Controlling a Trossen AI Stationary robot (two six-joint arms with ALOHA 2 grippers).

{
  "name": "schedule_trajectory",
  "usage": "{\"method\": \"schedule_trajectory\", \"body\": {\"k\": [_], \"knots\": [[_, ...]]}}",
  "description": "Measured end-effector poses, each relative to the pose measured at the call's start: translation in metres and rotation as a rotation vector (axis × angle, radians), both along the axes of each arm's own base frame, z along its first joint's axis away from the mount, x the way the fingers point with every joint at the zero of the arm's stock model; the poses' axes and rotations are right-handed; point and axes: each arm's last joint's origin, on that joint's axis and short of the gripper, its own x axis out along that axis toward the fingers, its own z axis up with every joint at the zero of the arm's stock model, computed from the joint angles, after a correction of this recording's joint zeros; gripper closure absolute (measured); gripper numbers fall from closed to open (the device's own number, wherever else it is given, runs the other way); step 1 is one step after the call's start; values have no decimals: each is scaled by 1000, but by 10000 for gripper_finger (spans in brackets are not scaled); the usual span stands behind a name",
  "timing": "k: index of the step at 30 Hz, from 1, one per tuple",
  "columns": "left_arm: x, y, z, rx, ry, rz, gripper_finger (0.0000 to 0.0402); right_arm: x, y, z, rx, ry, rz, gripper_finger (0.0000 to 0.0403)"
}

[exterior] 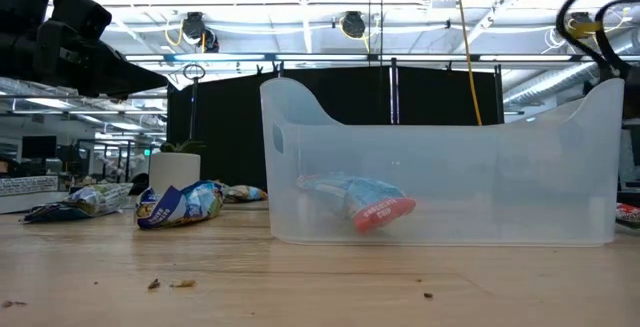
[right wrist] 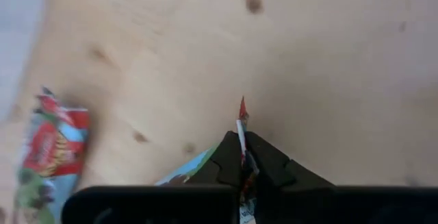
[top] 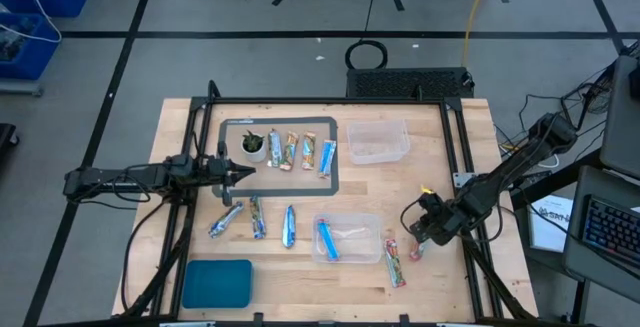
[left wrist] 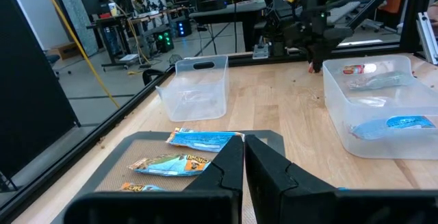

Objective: Pick and place Granola Bars by type
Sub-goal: Put the right red granola bar into the bottom transparent bin

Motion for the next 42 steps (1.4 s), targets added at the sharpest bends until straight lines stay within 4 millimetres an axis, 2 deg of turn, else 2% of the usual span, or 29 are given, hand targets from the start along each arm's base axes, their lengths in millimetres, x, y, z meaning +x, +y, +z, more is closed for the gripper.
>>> {"method": "schedule_trajectory", "body": {"k": [28, 42], "knots": [[0, 0, 0, 0, 0, 0, 378, 14, -4, 45, -307, -581, 200, 401], [0, 0, 0, 0, 0, 0, 378, 30, 2, 74, -609, -842, 438, 401]]}}
